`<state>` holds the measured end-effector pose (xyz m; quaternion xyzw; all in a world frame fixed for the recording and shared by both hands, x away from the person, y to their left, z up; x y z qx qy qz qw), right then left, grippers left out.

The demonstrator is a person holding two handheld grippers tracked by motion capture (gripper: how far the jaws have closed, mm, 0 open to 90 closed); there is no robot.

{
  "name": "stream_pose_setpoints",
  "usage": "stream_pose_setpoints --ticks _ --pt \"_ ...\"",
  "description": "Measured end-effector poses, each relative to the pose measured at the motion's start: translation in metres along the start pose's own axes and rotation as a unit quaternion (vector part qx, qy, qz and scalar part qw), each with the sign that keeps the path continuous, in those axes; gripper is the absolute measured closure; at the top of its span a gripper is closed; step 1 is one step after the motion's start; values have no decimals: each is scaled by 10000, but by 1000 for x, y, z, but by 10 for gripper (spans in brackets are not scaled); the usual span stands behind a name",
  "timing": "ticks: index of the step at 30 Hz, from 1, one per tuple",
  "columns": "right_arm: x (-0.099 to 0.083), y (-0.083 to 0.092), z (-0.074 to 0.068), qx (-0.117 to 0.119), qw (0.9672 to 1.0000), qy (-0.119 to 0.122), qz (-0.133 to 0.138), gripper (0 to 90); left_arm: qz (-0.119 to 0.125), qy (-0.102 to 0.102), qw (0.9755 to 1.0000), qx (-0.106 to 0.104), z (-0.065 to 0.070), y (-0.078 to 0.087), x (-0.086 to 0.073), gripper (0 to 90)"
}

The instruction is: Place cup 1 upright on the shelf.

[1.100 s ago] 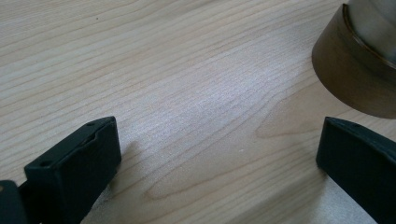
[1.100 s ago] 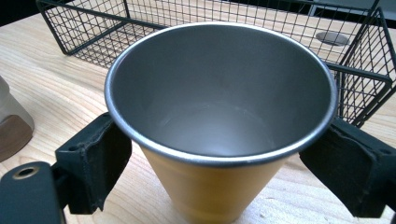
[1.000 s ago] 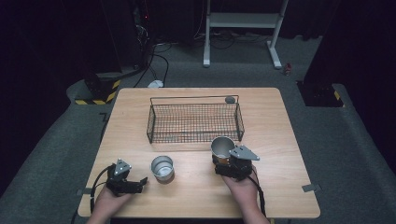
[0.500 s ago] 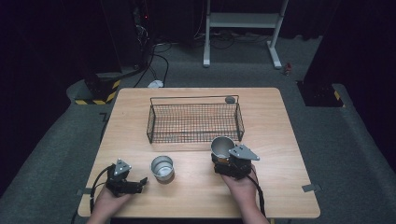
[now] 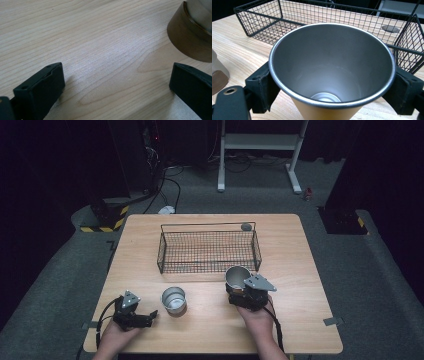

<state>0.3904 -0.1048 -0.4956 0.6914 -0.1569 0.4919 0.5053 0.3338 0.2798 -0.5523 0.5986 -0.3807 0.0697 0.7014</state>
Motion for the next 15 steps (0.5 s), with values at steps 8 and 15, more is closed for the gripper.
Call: stream_pose_setpoints --ticks 8,15 --pt "0 0 0 -20 10000 39 3 134 -3 -2 10000 2 0 0 0 4" --pt "-1 0 0 -28 10000 69 17 136 -1 6 10000 3 0 0 0 4"
Point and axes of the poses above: each handheld gripper's, and its own axes: y roughly backward along the jaws, x roughly out of its top, z roughly to its right, the point moved 3 cm from there along -y, roughly forward along the jaws, and after that the axes turned 7 degrees about -z, right-handed, at the moved point
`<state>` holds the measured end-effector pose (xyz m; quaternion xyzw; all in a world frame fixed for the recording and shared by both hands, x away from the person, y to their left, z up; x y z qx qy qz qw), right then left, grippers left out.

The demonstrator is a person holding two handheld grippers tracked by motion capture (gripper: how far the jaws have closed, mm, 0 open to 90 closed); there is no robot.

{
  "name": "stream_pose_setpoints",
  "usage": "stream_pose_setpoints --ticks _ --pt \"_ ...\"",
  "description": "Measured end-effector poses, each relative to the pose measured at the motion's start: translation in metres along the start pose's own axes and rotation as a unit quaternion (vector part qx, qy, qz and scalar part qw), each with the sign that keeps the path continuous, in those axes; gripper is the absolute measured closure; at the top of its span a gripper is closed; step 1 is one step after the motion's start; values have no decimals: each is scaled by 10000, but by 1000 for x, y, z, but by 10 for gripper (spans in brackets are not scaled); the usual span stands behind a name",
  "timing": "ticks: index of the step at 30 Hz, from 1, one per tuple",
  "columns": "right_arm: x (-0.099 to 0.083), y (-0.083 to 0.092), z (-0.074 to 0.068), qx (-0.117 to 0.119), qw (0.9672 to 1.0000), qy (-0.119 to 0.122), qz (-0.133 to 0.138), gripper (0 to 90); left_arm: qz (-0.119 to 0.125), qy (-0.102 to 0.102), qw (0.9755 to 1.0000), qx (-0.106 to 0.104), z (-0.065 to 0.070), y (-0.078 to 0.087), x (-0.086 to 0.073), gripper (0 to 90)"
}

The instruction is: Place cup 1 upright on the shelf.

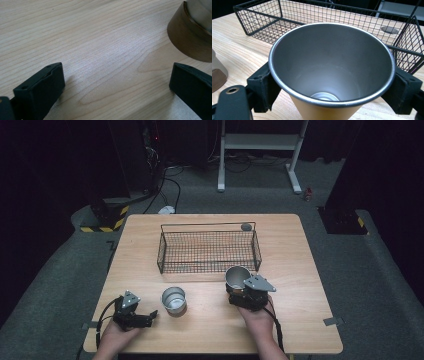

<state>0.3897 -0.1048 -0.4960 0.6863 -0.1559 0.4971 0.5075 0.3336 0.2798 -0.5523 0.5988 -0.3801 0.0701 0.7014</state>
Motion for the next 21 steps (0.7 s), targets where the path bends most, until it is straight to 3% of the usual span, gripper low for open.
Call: stream_pose_setpoints --ticks 21 --pt "1 9 -1 -14 10000 -47 83 138 8 36 10000 14 0 0 0 3"
Point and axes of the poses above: each handheld gripper's, and its own axes: y roughly backward along the jaws, x roughly out of its top, z roughly to its right, the point moved 3 cm from there along -y, roughly forward along the jaws, and after that the axes turned 7 degrees about -z, right-handed, at the moved point
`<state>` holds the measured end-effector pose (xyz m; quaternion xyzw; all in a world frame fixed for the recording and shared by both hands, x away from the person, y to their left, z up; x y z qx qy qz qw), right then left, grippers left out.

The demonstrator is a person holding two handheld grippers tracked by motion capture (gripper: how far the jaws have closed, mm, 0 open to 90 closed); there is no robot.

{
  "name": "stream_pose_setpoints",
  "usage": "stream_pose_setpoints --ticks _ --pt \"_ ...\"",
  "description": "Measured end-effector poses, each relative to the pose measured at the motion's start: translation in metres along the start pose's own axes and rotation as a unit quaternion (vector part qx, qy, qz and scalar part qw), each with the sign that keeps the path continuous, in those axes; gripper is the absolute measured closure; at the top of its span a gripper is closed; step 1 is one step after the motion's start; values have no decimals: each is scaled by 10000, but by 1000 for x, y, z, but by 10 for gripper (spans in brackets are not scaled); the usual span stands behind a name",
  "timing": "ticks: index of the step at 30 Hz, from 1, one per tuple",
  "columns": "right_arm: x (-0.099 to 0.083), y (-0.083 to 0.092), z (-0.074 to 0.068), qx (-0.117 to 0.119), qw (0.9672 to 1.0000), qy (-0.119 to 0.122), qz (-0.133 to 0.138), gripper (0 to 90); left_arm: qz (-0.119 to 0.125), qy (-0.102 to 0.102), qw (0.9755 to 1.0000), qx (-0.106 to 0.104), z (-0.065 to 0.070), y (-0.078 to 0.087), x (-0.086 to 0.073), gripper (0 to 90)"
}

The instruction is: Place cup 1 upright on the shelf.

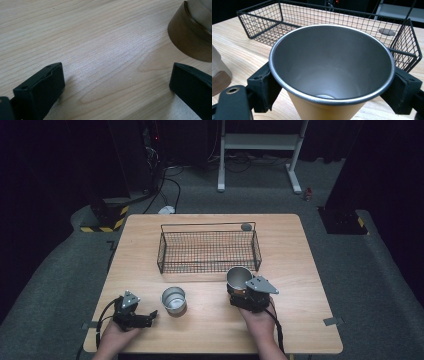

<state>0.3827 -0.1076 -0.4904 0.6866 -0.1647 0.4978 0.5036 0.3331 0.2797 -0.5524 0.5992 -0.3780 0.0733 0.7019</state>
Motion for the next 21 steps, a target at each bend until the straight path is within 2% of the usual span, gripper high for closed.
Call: stream_pose_setpoints --ticks 11,21 --pt "15 5 -4 -129 9999 22 80 138 3 -41 10000 -59 0 -1 1 5" --pt "31 4 -9 -234 9993 -210 176 138 4 -47 10000 -87 0 -1 1 6"
Point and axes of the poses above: each handheld gripper's, and its own axes: y roughly backward along the jaws, x roughly out of its top, z roughly to its right, the point moved 3 cm from there along -y, roughly forward along the jaws, and after that the axes turned 7 degrees about -z, right-handed, at the moved point
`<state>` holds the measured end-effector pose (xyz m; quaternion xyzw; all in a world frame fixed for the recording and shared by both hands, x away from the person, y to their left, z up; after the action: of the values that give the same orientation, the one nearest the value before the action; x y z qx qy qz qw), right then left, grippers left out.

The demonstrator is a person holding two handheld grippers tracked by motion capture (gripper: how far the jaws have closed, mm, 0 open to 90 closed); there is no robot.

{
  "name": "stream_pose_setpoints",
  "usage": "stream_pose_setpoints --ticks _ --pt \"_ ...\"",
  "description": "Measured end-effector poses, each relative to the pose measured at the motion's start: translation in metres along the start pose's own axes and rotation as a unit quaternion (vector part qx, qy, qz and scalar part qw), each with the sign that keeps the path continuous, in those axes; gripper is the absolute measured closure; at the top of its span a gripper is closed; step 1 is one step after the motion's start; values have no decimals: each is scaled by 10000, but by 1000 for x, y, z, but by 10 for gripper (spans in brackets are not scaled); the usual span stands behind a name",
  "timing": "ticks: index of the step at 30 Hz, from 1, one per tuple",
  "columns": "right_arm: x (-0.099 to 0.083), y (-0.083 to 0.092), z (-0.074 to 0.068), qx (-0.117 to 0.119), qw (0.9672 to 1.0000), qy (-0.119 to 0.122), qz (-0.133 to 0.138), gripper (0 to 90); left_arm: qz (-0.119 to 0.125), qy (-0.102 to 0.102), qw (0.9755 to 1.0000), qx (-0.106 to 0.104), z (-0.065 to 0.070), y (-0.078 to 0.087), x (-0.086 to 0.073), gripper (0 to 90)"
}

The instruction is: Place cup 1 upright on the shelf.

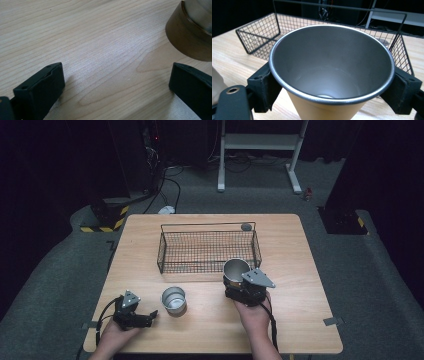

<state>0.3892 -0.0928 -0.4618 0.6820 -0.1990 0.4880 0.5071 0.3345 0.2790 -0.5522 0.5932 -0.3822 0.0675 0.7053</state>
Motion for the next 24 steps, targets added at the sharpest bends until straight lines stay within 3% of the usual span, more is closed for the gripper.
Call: stream_pose_setpoints --ticks 13,24 --pt "16 8 3 87 9997 171 127 139 -6 -60 10000 -7 0 0 1 7" --pt "26 0 1 230 9993 259 166 139 11 -35 10000 -1 0 0 0 8"
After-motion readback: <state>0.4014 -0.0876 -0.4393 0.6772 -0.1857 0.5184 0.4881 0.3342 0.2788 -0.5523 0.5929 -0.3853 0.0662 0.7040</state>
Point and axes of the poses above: each handheld gripper's, and its own axes: y roughly backward along the jaws, x roughly out of its top, z roughly to its right, the point moved 3 cm from there along -y, roughly forward along the jaws, and after that the axes turned 7 degrees about -z, right-handed, at the moved point
